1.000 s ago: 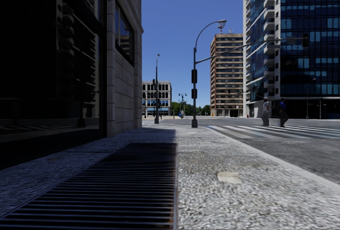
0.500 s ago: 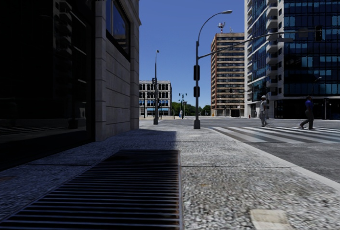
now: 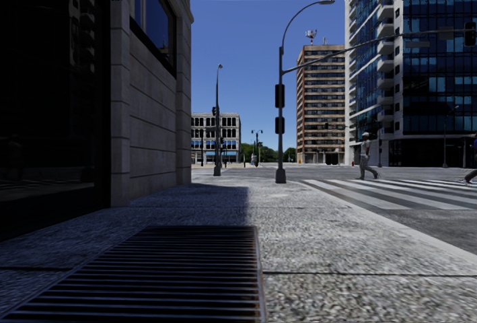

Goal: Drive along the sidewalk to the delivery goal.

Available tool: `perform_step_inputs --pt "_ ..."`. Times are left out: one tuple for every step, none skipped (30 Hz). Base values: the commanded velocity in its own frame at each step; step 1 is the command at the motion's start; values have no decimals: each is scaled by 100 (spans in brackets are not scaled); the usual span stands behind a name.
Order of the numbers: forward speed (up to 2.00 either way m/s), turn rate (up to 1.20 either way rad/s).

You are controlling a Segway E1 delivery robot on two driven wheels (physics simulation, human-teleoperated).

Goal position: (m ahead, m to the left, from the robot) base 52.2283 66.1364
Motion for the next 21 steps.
perform_step_inputs --pt "200 0" --pt "200 0" --pt "200 0" --pt "200 0" --pt "200 0" --pt "200 0" --pt "200 0" --pt "200 0" --pt "200 0" --pt "200 0" --pt "200 0" --pt "200 0" --pt "200 0" --pt "200 0" --pt "200 0" --pt "200 0" --pt "200 0" --pt "200 0" --pt "200 0" --pt "200 0" --pt "200 0"
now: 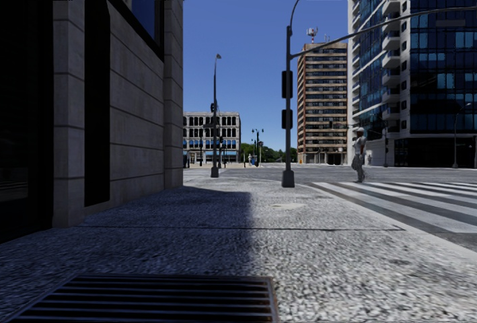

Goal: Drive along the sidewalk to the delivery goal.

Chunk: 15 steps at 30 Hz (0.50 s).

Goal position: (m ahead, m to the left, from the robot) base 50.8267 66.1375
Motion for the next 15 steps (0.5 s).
perform_step_inputs --pt "200 0" --pt "200 0" --pt "200 0" --pt "200 0" --pt "200 0" --pt "200 0" --pt "200 0" --pt "200 0" --pt "200 0" --pt "200 0" --pt "200 0" --pt "200 0" --pt "200 0" --pt "200 0" --pt "200 0"
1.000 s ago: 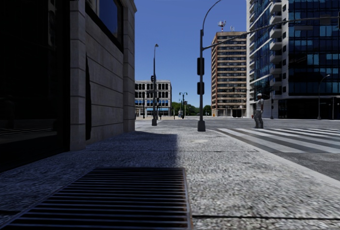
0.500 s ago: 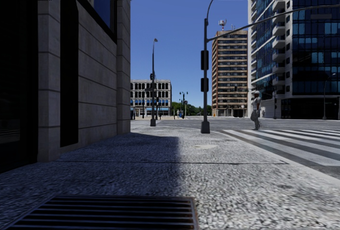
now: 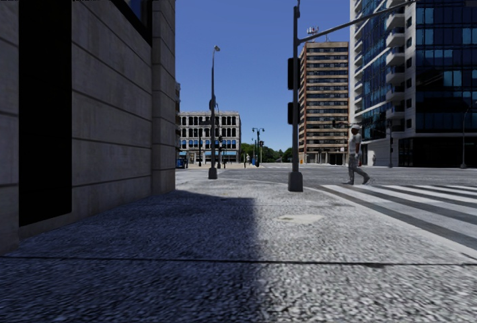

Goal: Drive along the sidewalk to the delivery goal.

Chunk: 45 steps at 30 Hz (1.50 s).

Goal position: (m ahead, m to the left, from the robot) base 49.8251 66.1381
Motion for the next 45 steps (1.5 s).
perform_step_inputs --pt "200 0" --pt "200 0" --pt "200 0" --pt "200 0" --pt "200 0" --pt "200 0" --pt "200 0" --pt "200 0" --pt "200 0" --pt "200 0" --pt "200 0" --pt "200 0" --pt "200 0" --pt "200 0" --pt "200 0" --pt "200 0" --pt "200 0" --pt "200 0" --pt "200 0" --pt "200 0" --pt "200 0" --pt "200 0" --pt "200 0" --pt "200 0" --pt "200 0" --pt "200 0" --pt "200 0" --pt "200 0" --pt "200 0" --pt "200 0" --pt "200 0" --pt "200 0" --pt "200 0" --pt "200 0" --pt "200 0" --pt "200 0" --pt "200 0" --pt "200 0" --pt "200 0" --pt "200 0" --pt "200 0" --pt "200 0" --pt "200 0" --pt "200 0" --pt "200 0"
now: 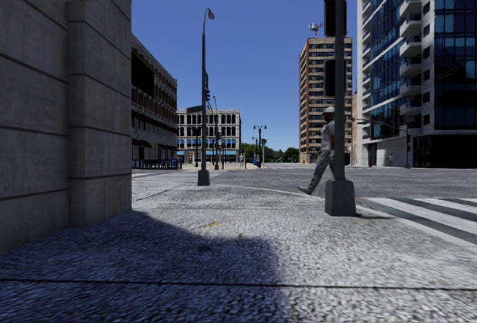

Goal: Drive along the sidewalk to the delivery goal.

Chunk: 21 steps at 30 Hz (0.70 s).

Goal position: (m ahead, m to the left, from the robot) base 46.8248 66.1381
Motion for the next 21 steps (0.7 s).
perform_step_inputs --pt "200 0" --pt "200 0" --pt "200 0" --pt "200 0" --pt "200 0" --pt "200 0" --pt "200 0" --pt "200 0" --pt "200 0" --pt "200 0" --pt "200 0" --pt "200 0" --pt "200 0" --pt "200 0" --pt "200 0" --pt "200 0" --pt "200 0" --pt "200 0" --pt "200 0" --pt "200 0" --pt "200 0"
